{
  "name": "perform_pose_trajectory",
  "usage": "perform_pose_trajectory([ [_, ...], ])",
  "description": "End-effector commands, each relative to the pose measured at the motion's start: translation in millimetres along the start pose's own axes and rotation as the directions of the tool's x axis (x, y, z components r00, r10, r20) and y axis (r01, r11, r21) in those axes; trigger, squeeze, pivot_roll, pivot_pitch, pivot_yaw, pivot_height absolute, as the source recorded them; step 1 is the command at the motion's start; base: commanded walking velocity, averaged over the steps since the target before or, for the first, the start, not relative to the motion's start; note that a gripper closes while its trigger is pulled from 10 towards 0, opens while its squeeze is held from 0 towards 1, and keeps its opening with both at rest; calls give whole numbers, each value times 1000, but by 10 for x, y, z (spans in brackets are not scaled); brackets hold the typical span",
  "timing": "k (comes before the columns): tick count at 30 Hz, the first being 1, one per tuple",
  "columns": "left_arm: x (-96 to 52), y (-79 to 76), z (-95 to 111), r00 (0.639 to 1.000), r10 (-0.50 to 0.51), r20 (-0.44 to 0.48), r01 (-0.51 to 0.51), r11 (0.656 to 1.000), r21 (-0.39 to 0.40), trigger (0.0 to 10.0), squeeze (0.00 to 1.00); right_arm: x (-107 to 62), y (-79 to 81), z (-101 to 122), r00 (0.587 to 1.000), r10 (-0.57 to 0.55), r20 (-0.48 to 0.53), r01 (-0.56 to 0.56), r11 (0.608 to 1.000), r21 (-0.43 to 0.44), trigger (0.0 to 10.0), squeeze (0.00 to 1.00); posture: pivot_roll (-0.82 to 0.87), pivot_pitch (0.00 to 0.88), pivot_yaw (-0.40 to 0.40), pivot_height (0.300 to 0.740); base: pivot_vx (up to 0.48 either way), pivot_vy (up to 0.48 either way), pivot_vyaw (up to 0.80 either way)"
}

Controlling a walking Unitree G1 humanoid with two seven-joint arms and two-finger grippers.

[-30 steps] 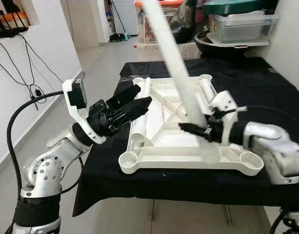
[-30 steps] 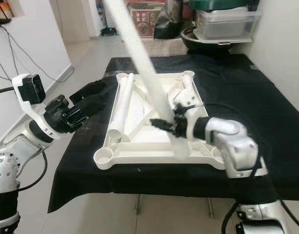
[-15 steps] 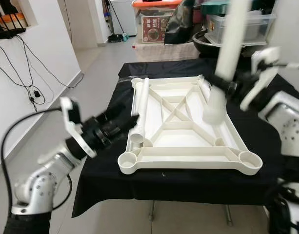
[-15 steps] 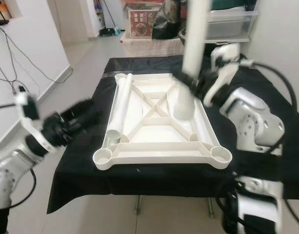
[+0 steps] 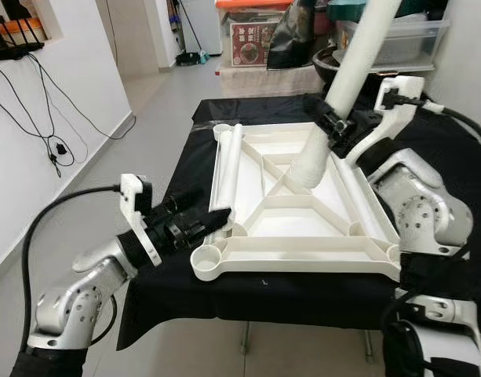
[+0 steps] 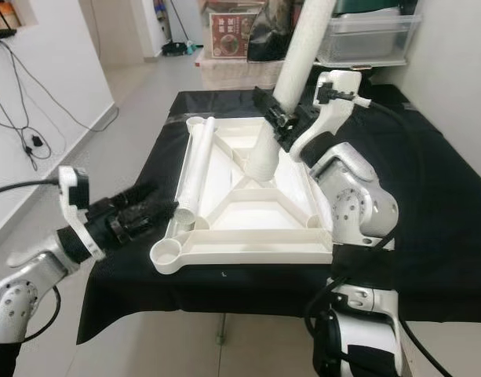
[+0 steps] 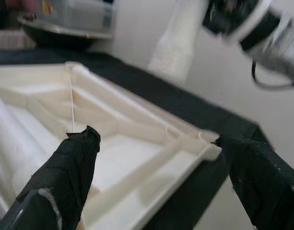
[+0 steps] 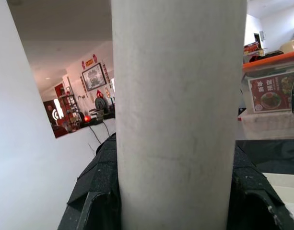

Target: Building children table

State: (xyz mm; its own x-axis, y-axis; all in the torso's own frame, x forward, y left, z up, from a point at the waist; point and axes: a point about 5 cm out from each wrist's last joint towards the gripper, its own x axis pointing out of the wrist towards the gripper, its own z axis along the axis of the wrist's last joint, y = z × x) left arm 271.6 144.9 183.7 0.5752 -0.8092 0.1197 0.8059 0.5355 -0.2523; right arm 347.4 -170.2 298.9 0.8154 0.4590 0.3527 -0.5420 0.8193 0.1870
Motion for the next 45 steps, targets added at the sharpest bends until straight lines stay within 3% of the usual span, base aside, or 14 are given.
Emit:
perform_pose_trajectory([
  [1,-63,20,-160,997,14,-82,-12,1000,24,10000,0,3,-23,180,994,-23,108,18,999,47,0,0,-60,0,53,740,0,0,0],
  [3,-63,20,-160,997,14,-82,-12,1000,24,10000,0,3,-23,180,994,-23,108,18,999,47,0,0,-60,0,53,740,0,0,0],
  [4,-76,7,-233,994,10,-106,-7,1000,22,10000,0,-6,-45,263,986,-31,161,17,996,91,0,0,-64,0,54,740,0,0,0],
  [8,-58,-21,-318,993,6,-119,-5,1000,14,10000,0,-31,-7,330,970,4,244,-37,991,131,0,0,-56,0,51,740,0,0,0],
  [20,-16,-32,-380,992,-2,-123,4,1000,20,10000,0,-21,178,180,970,83,227,-116,983,138,0,0,-52,0,45,740,0,0,0],
  [34,10,-41,-403,992,-11,-122,13,1000,15,10000,0,-52,225,126,969,130,209,-157,980,119,0,0,-61,0,47,740,0,0,0],
  [37,19,-46,-416,992,-16,-123,17,1000,9,10000,0,-73,301,105,957,197,214,-226,967,120,0,0,-60,0,44,740,0,0,0],
  [38,22,-52,-424,992,-19,-123,20,1000,5,10000,0,-115,395,149,923,287,257,-332,931,150,0,0,-59,0,42,740,0,0,0],
  [40,13,-61,-457,991,-21,-129,21,1000,-4,10000,0,-278,605,317,782,499,373,-588,790,174,0,0,-59,0,41,740,0,0,0],
  [41,13,-61,-457,991,-21,-129,21,1000,-4,10000,0,-278,605,317,782,499,373,-588,790,174,0,0,-59,0,41,740,0,0,0],
  [43,2,-73,-484,991,-23,-132,22,1000,-11,10000,0,-398,710,402,678,615,402,-710,690,141,0,0,-58,0,37,740,0,0,0],
  [44,2,-73,-484,991,-23,-132,22,1000,-11,10000,0,-398,710,402,678,615,402,-710,690,141,0,0,-58,0,37,740,0,0,0],
  [45,-2,-84,-500,991,-24,-134,23,1000,-14,10000,0,-440,744,406,645,659,388,-744,656,122,0,0,-56,0,35,740,0,0,0],
])
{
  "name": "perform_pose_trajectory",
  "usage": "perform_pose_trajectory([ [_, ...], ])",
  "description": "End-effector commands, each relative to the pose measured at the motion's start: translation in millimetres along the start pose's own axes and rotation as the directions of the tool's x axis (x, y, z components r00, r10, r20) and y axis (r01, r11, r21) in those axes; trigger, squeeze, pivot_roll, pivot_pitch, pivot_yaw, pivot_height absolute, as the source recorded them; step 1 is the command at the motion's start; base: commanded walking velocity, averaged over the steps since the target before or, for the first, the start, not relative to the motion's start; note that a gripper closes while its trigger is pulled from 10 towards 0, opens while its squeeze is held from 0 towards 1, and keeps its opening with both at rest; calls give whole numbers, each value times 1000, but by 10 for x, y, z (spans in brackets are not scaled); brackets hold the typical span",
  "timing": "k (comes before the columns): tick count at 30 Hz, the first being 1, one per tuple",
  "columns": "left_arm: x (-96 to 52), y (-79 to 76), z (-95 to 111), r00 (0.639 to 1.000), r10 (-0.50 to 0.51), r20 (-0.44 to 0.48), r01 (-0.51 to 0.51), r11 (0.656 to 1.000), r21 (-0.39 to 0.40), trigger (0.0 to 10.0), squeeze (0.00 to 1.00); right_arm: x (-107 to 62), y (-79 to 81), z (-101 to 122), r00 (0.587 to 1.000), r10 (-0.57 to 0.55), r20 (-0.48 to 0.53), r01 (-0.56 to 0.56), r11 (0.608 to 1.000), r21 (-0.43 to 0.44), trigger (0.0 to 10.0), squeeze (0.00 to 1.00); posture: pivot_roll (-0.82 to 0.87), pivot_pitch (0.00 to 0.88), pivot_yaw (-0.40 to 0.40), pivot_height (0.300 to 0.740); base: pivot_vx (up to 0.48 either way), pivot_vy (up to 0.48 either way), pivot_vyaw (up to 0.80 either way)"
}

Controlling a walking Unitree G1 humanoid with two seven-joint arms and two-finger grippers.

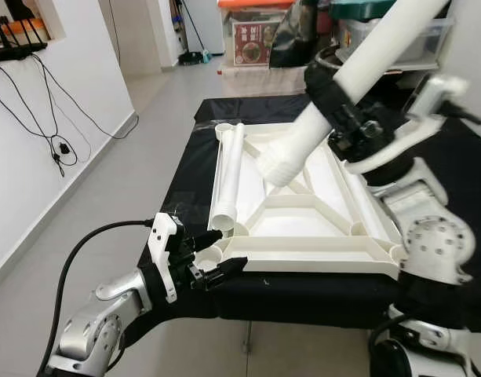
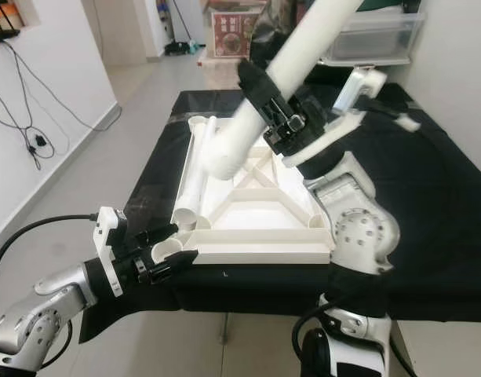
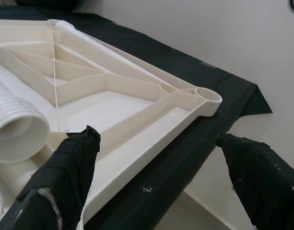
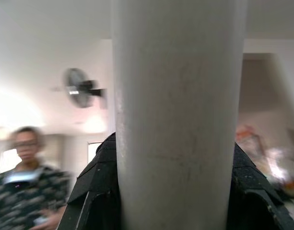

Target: Building children table

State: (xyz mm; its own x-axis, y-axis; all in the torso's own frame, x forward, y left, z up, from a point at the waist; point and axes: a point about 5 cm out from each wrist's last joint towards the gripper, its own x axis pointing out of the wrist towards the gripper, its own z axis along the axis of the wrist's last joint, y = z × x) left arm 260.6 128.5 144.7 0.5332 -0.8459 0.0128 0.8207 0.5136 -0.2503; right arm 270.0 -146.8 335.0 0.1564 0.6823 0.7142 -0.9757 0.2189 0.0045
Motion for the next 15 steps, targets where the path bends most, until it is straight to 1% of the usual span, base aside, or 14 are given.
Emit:
perform_pose_trajectory([
  [1,-17,-15,-88,1000,1,-18,-1,1000,-15,10000,0,-2,123,-33,993,116,-32,-115,993,32,0,0,-56,0,35,740,0,0,0],
  [2,-17,-15,-88,1000,1,-18,-1,1000,-15,10000,0,-2,123,-33,993,116,-32,-115,993,32,0,0,-56,0,35,740,0,0,0],
  [4,-13,-20,-101,1000,1,-20,-2,1000,-17,10000,0,-29,197,-115,978,185,-99,-182,983,41,0,0,-52,0,29,740,0,0,0],
  [5,-10,-19,-103,1000,3,-20,-3,1000,-18,10000,0,-42,218,-170,970,203,-133,-199,979,46,0,0,-52,0,29,740,0,0,0],
  [6,-10,-19,-103,1000,3,-20,-3,1000,-18,10000,0,-42,218,-170,970,203,-133,-199,979,46,0,0,-52,0,29,740,0,0,0],
  [7,-5,-17,-108,1000,4,-22,-4,1000,-20,10000,0,-53,235,-233,961,220,-166,-214,975,54,0,0,-52,0,29,740,0,0,0],
  [10,-5,-16,-112,1000,3,-24,-4,1000,-20,10000,0,-54,246,-242,958,231,-171,-223,973,63,0,0,-47,0,30,740,0,0,0],
  [15,-10,-12,-118,1000,2,-29,-2,1000,-21,10000,0,-47,283,-233,951,262,-167,-246,963,110,0,0,-48,0,32,740,0,0,0],
])
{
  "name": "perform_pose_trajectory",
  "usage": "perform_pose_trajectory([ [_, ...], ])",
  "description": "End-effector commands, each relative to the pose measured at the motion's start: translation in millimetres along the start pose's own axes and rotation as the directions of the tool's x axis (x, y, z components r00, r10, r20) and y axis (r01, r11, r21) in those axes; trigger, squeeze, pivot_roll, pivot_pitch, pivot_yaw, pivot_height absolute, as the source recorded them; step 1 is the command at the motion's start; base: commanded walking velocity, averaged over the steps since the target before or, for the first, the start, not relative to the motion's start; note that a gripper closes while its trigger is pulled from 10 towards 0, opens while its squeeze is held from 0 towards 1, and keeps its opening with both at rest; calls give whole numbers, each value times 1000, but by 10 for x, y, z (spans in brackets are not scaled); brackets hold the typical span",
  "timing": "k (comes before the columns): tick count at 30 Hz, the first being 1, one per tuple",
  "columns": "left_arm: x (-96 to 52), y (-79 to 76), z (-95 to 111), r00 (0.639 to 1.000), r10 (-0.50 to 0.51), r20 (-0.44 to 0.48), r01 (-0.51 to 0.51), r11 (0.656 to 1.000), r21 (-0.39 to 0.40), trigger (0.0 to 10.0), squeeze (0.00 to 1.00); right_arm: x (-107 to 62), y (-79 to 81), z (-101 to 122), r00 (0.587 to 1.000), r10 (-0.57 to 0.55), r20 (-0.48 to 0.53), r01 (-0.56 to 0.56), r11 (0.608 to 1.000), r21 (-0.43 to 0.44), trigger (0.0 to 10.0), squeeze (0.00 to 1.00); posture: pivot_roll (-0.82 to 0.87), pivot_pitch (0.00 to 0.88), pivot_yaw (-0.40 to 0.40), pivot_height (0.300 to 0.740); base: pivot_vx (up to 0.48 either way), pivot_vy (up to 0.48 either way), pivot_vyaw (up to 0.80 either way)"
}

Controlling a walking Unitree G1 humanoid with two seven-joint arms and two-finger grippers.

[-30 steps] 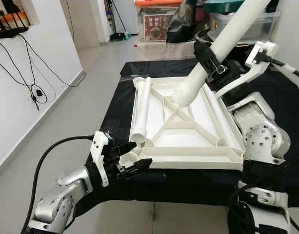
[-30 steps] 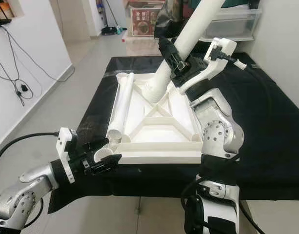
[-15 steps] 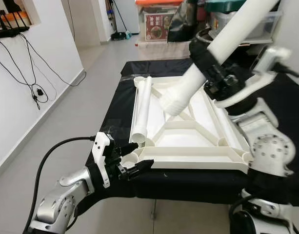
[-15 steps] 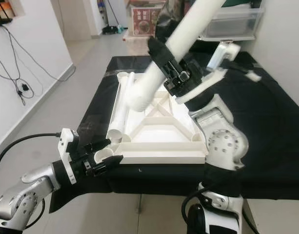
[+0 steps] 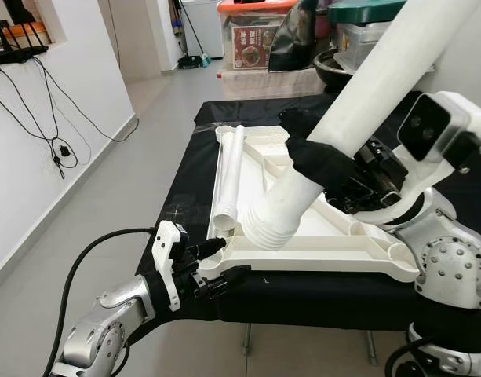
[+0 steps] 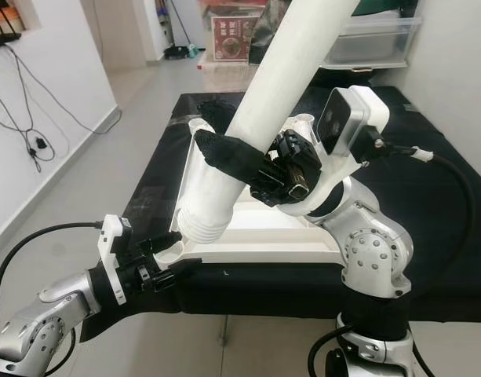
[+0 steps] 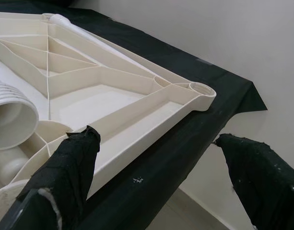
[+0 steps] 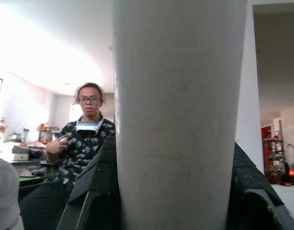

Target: Building children table

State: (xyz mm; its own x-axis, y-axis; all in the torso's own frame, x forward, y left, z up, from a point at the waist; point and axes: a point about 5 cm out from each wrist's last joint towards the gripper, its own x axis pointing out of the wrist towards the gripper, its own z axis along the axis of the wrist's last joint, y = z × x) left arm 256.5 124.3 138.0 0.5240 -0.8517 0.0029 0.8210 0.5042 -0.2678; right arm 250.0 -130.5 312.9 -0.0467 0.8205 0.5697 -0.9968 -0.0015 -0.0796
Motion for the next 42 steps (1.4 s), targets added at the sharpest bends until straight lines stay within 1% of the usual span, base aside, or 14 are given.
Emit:
perform_pose_trajectory([
  [1,-23,27,-39,1000,10,-17,-10,1000,-3,10000,0,41,44,7,999,35,-4,-35,999,6,0,0,-48,0,32,740,0,0,0],
  [8,-22,28,-45,1000,3,-20,-3,1000,-6,10000,0,36,119,-71,994,97,-54,-95,995,31,0,0,-45,0,35,740,0,0,0],
  [19,-24,21,-26,1000,-13,-22,13,1000,-8,10000,0,30,118,-121,992,95,-77,-93,995,32,0,0,-43,0,38,740,0,0,0],
  [21,-53,-4,-5,998,-56,-35,56,998,-20,10000,0,6,-5,-172,992,-13,-123,11,1000,-12,0,0,-42,0,37,740,0,0,0],
  [22,-53,-4,-5,998,-56,-35,56,998,-20,10000,0,6,-5,-172,992,-13,-123,11,1000,-12,0,0,-42,0,37,740,0,0,0],
  [23,-87,-29,12,994,-97,-52,96,995,-15,10000,0,-6,-53,-185,990,-50,-132,47,999,-24,0,0,-42,0,37,740,0,0,0],
  [24,-118,-39,26,989,-126,-72,126,992,-7,10000,0,-17,-75,-198,988,-61,-141,57,998,-29,0,0,-30,0,30,740,0,0,0],
  [28,-146,-28,79,984,-153,-92,155,988,19,10000,0,-34,-89,-235,986,-58,-156,56,998,-22,0,0,-28,0,33,740,0,0,0],
  [35,-109,-86,203,973,-212,-92,219,974,66,10000,0,-54,-86,-334,981,-46,-189,47,999,1,0,0,-24,0,35,740,0,0,0],
  [36,-92,-110,261,968,-235,-87,243,966,85,10000,0,-55,-78,-363,980,-39,-195,42,999,12,0,0,-23,0,36,740,0,0,0],
  [38,-92,-110,261,968,-235,-87,243,966,85,10000,0,-55,-78,-363,980,-39,-195,42,999,12,0,0,-23,0,36,740,0,0,0],
  [40,-34,-165,404,950,-302,-75,309,944,119,10000,0,-50,-64,-430,979,-23,-203,31,999,35,0,0,-20,0,34,740,0,0,0],
  [41,-34,-165,404,950,-302,-75,309,944,119,10000,0,-50,-64,-430,979,-23,-203,31,999,35,0,0,-20,0,34,740,0,0,0],
  [42,14,-202,473,933,-352,-76,359,925,125,10000,0,-37,-64,-464,978,-16,-206,26,999,45,0,0,-23,0,38,740,0,0,0],
])
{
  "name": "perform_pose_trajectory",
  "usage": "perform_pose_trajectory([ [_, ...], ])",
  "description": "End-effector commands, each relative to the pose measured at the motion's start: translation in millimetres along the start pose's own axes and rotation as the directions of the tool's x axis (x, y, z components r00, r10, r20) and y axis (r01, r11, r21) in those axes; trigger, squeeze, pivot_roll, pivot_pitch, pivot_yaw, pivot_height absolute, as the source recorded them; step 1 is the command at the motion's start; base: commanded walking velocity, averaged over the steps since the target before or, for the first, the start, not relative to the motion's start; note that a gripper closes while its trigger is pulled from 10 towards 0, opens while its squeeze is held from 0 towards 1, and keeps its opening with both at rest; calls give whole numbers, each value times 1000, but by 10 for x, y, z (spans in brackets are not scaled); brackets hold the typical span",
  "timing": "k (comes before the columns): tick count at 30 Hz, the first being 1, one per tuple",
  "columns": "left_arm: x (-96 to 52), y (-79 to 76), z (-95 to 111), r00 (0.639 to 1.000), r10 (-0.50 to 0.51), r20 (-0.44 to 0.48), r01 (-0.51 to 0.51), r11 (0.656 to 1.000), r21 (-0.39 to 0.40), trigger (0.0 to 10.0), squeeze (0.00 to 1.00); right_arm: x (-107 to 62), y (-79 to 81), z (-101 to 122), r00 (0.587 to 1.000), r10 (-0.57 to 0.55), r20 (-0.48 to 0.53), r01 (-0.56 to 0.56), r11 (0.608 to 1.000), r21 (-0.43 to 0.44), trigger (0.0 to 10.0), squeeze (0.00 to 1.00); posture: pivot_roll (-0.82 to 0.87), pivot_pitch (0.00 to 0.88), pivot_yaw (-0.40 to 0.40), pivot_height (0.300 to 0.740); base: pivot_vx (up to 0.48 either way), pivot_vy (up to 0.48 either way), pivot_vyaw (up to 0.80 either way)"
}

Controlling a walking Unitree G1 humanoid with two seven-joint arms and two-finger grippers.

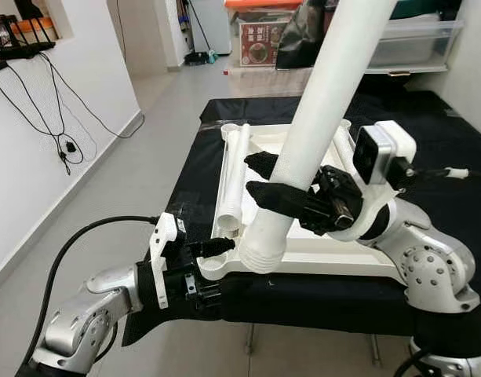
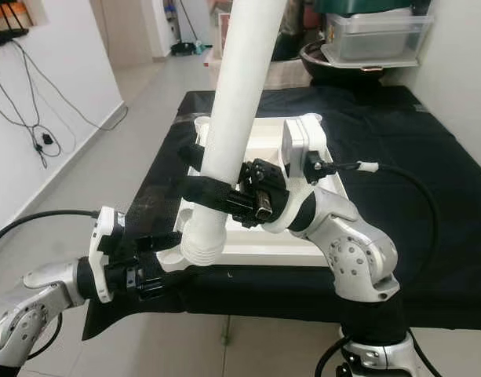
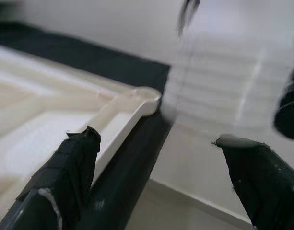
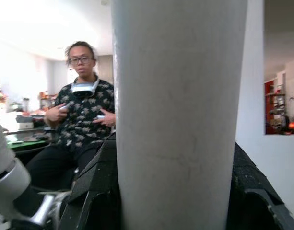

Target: Building children table

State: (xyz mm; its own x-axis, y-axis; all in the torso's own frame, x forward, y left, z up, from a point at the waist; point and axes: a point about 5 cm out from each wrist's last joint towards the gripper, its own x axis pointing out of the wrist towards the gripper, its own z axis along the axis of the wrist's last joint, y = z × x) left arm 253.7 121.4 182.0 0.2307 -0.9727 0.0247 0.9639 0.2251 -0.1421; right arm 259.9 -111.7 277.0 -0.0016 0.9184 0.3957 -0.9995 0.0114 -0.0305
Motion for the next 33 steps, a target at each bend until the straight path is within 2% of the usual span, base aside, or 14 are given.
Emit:
perform_pose_trajectory([
  [1,52,-49,109,996,-93,-12,94,995,20,10000,0,44,4,-72,1000,20,-7,-20,1000,13,0,0,-24,0,40,740,0,0,0],
  [6,116,-46,60,978,-180,-103,186,982,44,10000,0,78,3,-96,999,32,-11,-32,999,17,0,0,-39,0,54,740,0,0,0],
  [16,154,-63,100,951,-271,-151,281,959,49,10000,0,81,48,-124,997,71,-8,-70,997,39,0,0,-46,0,58,740,0,0,0],
  [29,176,-20,177,958,-261,-117,272,958,90,10000,0,114,92,-158,993,114,17,-115,991,75,0,0,-49,0,57,740,0,0,0],
  [33,227,19,253,969,-240,-61,245,962,118,10000,0,138,115,-193,992,128,19,-129,988,90,0,0,-52,0,55,740,0,0,0],
])
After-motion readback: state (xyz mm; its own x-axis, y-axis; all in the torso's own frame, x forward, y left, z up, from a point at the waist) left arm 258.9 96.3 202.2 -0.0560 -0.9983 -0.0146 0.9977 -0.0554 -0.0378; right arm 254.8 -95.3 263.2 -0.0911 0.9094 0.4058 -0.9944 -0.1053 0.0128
